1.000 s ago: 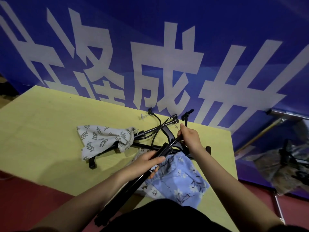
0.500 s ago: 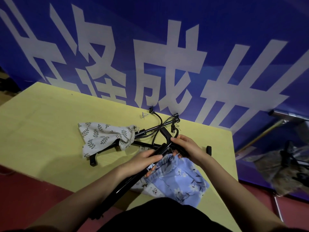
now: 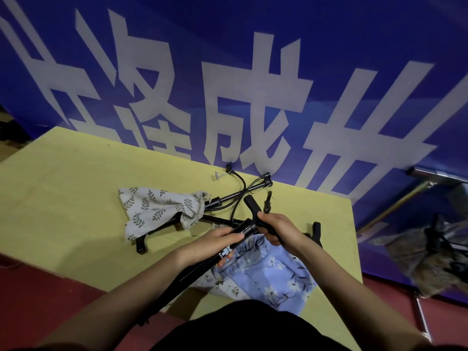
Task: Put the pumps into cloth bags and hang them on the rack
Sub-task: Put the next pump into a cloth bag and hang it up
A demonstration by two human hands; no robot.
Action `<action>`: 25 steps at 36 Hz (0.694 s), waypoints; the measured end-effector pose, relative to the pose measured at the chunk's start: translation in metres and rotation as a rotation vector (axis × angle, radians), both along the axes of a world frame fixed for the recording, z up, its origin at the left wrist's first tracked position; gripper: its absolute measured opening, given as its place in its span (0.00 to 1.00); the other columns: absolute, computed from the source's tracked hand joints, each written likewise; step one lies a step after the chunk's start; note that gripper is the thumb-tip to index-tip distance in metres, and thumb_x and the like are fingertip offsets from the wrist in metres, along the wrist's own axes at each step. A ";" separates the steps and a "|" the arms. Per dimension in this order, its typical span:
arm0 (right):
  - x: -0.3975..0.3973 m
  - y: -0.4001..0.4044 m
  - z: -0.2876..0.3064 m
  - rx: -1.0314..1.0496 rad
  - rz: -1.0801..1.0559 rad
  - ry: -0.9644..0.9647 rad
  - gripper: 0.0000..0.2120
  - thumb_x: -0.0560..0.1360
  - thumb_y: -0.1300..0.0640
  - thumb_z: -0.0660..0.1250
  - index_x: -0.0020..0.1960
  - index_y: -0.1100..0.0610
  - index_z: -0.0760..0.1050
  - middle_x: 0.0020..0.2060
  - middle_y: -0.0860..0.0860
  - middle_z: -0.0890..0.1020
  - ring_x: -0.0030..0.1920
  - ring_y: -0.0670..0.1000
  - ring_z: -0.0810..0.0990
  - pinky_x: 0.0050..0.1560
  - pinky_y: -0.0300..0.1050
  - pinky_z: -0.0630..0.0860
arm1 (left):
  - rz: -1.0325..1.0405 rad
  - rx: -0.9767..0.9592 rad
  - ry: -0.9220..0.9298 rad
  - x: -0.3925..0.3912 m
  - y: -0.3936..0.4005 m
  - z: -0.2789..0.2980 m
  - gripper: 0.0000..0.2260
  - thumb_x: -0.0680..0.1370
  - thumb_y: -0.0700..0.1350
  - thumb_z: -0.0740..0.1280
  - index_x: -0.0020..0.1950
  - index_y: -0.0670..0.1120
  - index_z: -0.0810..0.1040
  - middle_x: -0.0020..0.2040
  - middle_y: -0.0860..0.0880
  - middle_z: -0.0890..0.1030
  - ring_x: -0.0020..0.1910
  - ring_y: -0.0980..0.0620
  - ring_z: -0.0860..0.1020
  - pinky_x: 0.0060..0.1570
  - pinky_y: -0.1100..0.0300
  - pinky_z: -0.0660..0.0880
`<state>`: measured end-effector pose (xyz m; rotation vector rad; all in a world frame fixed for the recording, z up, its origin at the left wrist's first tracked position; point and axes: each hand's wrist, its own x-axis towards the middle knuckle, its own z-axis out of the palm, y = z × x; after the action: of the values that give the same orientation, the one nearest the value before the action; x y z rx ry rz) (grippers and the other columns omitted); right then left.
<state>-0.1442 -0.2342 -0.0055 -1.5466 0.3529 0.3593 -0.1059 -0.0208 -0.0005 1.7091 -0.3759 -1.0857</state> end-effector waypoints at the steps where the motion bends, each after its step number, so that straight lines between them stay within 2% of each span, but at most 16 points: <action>1: 0.000 0.001 -0.001 0.001 -0.005 0.000 0.18 0.81 0.50 0.60 0.35 0.57 0.69 0.27 0.49 0.69 0.23 0.46 0.59 0.24 0.37 0.56 | -0.007 0.000 0.007 0.001 0.001 -0.001 0.18 0.79 0.57 0.63 0.59 0.44 0.77 0.35 0.50 0.78 0.28 0.52 0.73 0.35 0.58 0.72; 6: 0.000 0.001 -0.002 -0.015 -0.016 0.019 0.21 0.80 0.48 0.62 0.31 0.56 0.70 0.26 0.50 0.69 0.24 0.48 0.60 0.25 0.39 0.58 | -0.031 0.010 -0.004 0.004 0.001 -0.002 0.19 0.79 0.57 0.63 0.61 0.44 0.76 0.38 0.50 0.78 0.28 0.54 0.74 0.33 0.62 0.73; 8: 0.000 -0.002 -0.001 -0.003 0.037 0.058 0.20 0.78 0.45 0.65 0.33 0.56 0.71 0.27 0.52 0.70 0.25 0.49 0.66 0.25 0.38 0.63 | -0.049 0.012 -0.014 0.005 0.002 0.001 0.16 0.80 0.55 0.63 0.61 0.46 0.77 0.37 0.53 0.79 0.29 0.57 0.75 0.33 0.64 0.72; 10: 0.000 -0.006 0.003 0.021 0.120 0.118 0.19 0.76 0.43 0.67 0.41 0.59 0.76 0.31 0.53 0.77 0.30 0.51 0.77 0.28 0.38 0.69 | -0.079 0.001 -0.014 0.004 0.000 0.005 0.14 0.80 0.54 0.63 0.61 0.47 0.77 0.35 0.56 0.80 0.29 0.59 0.76 0.33 0.64 0.71; 12: -0.001 -0.008 0.006 0.025 0.207 0.171 0.22 0.75 0.41 0.66 0.54 0.59 0.80 0.42 0.56 0.84 0.39 0.54 0.84 0.29 0.37 0.72 | -0.123 0.014 -0.049 0.005 0.000 0.010 0.14 0.80 0.54 0.62 0.59 0.48 0.78 0.37 0.57 0.82 0.33 0.59 0.80 0.36 0.63 0.74; 14: -0.001 -0.008 0.007 0.028 0.260 0.184 0.23 0.77 0.40 0.64 0.60 0.58 0.78 0.52 0.59 0.84 0.43 0.57 0.85 0.27 0.36 0.72 | -0.138 0.032 -0.068 0.008 0.001 0.008 0.15 0.79 0.58 0.64 0.59 0.51 0.79 0.47 0.50 0.84 0.45 0.49 0.83 0.47 0.53 0.78; 15: 0.000 -0.009 0.006 0.048 0.253 0.167 0.24 0.77 0.41 0.64 0.61 0.59 0.78 0.53 0.61 0.84 0.42 0.56 0.85 0.26 0.36 0.71 | -0.136 0.038 -0.062 0.010 0.001 0.005 0.16 0.78 0.59 0.65 0.60 0.52 0.79 0.50 0.45 0.84 0.48 0.43 0.82 0.49 0.51 0.77; 16: 0.001 -0.009 0.005 0.072 0.225 0.136 0.24 0.76 0.42 0.66 0.61 0.60 0.78 0.52 0.63 0.83 0.39 0.55 0.85 0.25 0.35 0.69 | -0.129 0.034 -0.059 0.012 0.002 0.004 0.16 0.77 0.59 0.65 0.60 0.54 0.79 0.51 0.43 0.83 0.48 0.42 0.81 0.47 0.52 0.77; 18: 0.004 -0.011 0.001 0.090 0.152 0.066 0.25 0.74 0.43 0.68 0.58 0.63 0.80 0.46 0.64 0.84 0.31 0.50 0.82 0.23 0.35 0.67 | -0.122 0.027 -0.082 0.017 0.002 0.003 0.14 0.77 0.59 0.66 0.60 0.57 0.79 0.52 0.46 0.83 0.46 0.47 0.81 0.46 0.56 0.76; 21: 0.008 -0.011 -0.003 0.107 0.037 0.041 0.22 0.74 0.47 0.68 0.53 0.66 0.80 0.35 0.59 0.84 0.22 0.47 0.75 0.21 0.36 0.64 | -0.135 0.065 -0.214 0.029 0.006 0.008 0.17 0.75 0.65 0.63 0.59 0.61 0.79 0.56 0.56 0.82 0.53 0.58 0.80 0.57 0.59 0.73; 23: 0.011 -0.015 -0.005 0.169 -0.060 0.049 0.19 0.73 0.47 0.68 0.48 0.64 0.76 0.26 0.54 0.78 0.20 0.47 0.68 0.20 0.37 0.60 | -0.147 0.155 -0.353 0.042 0.014 0.014 0.21 0.72 0.70 0.58 0.59 0.62 0.77 0.58 0.61 0.79 0.57 0.62 0.77 0.62 0.58 0.71; 25: 0.014 -0.023 -0.006 0.267 -0.167 0.065 0.13 0.74 0.48 0.68 0.44 0.57 0.71 0.23 0.49 0.68 0.20 0.46 0.60 0.20 0.37 0.56 | -0.168 0.300 -0.505 0.057 0.025 0.019 0.23 0.73 0.71 0.56 0.60 0.62 0.76 0.58 0.61 0.78 0.56 0.61 0.76 0.61 0.58 0.72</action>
<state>-0.1307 -0.2570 -0.0114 -1.2376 0.4623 0.3126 -0.0490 0.0045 0.0186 2.2550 -0.7110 -0.8448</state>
